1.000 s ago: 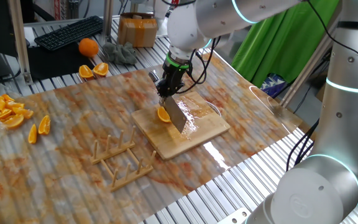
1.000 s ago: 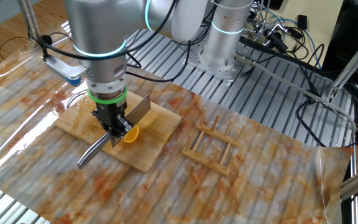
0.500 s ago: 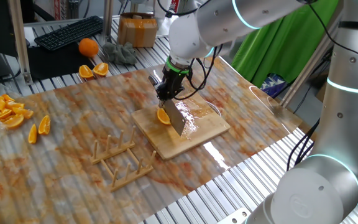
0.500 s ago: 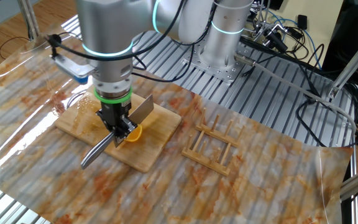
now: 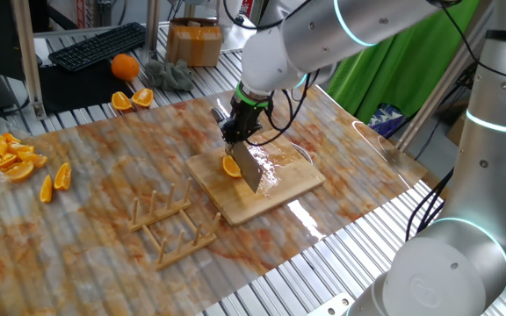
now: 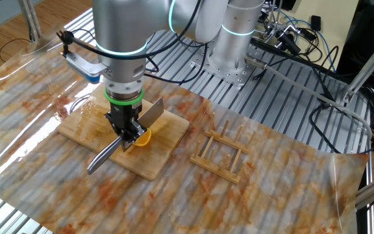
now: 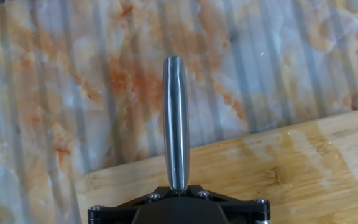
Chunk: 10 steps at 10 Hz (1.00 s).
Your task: Chop the orange
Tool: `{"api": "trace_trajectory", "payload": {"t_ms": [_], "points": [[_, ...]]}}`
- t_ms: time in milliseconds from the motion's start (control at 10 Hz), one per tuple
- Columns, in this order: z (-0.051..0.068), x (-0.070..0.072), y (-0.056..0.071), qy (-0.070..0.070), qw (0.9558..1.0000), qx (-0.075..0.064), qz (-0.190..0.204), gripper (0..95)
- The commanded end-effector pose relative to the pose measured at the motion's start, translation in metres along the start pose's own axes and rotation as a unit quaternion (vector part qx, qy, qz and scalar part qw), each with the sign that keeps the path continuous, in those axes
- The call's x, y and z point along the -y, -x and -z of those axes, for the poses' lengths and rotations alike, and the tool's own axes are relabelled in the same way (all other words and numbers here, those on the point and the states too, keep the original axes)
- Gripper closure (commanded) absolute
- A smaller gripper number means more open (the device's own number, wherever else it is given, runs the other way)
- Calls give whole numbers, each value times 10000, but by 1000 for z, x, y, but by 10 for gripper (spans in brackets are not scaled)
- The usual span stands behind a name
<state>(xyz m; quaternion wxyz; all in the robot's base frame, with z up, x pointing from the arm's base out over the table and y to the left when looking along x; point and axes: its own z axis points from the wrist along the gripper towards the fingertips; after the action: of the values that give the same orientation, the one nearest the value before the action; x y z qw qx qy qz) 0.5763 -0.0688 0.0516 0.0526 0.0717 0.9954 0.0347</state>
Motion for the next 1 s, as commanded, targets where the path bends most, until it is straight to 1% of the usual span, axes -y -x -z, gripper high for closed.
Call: {"api": "trace_trajectory", "payload": {"t_ms": [100, 300, 500, 700, 800, 1000], "points": [[1, -1, -3, -41, 10000, 11, 9, 950], [4, -1, -5, -51, 10000, -57, 13, 950], [9, -1, -7, -98, 9998, -135, 72, 950], [9, -1, -11, -94, 9999, -120, 57, 950], [7, -1, -17, -84, 9999, -100, 31, 950], [7, -1, -22, -78, 9999, -111, -1, 950]]}}
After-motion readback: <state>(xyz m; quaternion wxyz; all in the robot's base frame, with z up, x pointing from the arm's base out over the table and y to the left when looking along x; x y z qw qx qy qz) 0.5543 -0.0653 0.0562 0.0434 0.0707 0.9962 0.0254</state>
